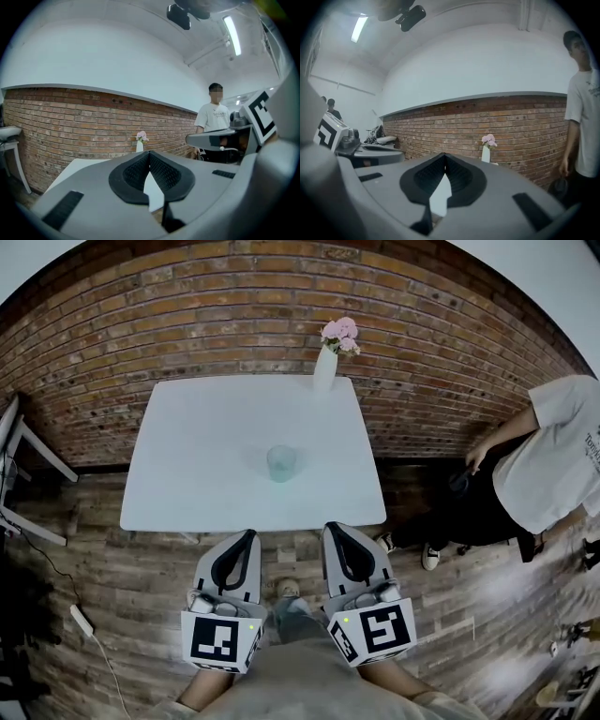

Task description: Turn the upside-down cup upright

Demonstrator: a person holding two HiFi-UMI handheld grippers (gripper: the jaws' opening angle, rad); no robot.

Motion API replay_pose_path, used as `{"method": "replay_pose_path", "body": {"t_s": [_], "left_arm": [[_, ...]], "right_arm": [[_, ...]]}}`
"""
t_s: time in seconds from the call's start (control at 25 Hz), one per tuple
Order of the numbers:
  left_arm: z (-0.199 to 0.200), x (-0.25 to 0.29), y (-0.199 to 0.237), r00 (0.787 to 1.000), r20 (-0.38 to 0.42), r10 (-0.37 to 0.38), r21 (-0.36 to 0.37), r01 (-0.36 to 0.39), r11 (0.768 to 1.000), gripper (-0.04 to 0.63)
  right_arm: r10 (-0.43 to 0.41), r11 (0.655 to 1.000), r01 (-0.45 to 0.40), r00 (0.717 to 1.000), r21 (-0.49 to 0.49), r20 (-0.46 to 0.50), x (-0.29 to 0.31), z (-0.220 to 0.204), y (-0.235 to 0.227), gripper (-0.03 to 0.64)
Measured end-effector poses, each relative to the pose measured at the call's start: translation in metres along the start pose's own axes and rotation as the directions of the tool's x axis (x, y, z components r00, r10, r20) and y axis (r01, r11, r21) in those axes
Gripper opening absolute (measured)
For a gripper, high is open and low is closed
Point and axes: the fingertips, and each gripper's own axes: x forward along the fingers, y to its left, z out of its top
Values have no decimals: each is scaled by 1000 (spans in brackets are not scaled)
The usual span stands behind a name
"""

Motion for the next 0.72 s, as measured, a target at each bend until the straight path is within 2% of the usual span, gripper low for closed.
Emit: {"method": "replay_pose_path", "body": {"t_s": [0.24,0.44,0.72], "left_arm": [[4,59,20,1000,2,5,6,-5,1000,9],[5,100,30,1000,15,-13,16,13,1000,9],[-11,126,42,1000,19,-18,35,18,999,9]], "right_arm": [[41,998,-42,999,-42,-7,58,-1,-28,8],[77,996,-77,997,-40,-19,99,-11,-47,8],[99,994,-101,994,-50,-48,127,-36,-61,8]]}}
